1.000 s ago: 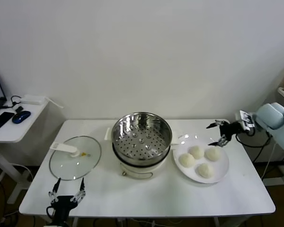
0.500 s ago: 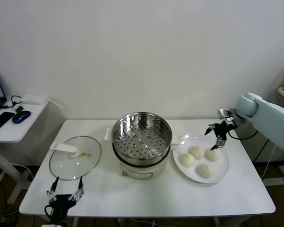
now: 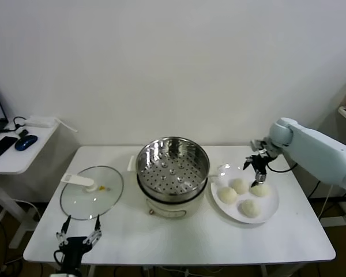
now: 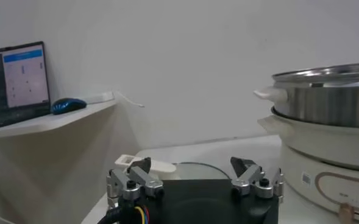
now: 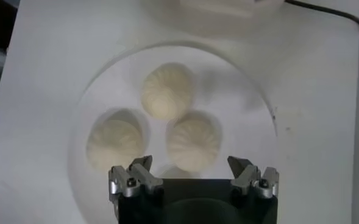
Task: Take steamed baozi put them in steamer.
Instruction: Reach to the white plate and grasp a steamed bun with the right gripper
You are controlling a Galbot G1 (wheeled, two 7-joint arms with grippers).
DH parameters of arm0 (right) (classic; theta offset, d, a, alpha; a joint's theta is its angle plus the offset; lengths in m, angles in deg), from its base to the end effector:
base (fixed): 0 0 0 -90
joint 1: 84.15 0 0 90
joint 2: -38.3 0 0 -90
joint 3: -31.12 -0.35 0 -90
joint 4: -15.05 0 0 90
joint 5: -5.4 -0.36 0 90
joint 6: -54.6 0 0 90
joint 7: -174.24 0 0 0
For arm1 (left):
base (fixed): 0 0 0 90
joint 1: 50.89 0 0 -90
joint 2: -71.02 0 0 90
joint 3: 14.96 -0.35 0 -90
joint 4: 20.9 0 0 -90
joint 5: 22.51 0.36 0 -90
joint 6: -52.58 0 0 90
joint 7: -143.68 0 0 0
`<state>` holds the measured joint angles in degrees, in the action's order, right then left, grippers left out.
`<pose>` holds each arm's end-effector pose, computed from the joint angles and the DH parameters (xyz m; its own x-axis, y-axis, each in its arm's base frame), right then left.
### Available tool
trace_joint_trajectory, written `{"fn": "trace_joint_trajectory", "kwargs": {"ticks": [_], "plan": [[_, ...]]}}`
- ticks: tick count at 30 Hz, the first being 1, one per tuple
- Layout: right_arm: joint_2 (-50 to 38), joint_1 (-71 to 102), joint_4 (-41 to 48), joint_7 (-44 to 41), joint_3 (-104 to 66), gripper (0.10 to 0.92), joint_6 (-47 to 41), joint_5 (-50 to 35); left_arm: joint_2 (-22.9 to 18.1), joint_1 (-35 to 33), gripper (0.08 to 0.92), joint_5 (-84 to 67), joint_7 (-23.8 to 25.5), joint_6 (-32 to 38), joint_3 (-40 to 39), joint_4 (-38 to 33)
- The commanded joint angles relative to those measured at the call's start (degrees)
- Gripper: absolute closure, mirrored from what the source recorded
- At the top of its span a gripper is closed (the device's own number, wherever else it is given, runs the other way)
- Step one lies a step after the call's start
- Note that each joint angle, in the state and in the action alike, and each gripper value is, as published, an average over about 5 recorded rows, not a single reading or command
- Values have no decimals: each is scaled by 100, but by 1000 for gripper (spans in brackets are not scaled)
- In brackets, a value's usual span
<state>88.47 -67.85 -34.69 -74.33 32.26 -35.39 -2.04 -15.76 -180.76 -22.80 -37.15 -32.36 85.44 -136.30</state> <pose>0.5968 -0.1623 -0.1802 -0.0532 -0.1675 0.9844 -0.9901 -0.1192 -0.0738 0.1224 0.0696 -0.3524 -0.9791 -0.1415 0.1460 -0.1186 0.9807 0.1554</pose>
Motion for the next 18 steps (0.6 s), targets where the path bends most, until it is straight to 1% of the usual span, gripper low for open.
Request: {"fn": "trace_joint_trajectory", "kwargs": {"ticks": [1,10,18], "plan": [[268,436,265,32,-241,203,50,429,-4,-4,177,3,-4,-6,5,6],[538,785,738,194,-765,203,451,1172,-4,-7,177,-2,-3,-5,11,24],[721,911,971,243,-1039,203,588,1519,-9,-33,177,0,-4,8,0,34]]}}
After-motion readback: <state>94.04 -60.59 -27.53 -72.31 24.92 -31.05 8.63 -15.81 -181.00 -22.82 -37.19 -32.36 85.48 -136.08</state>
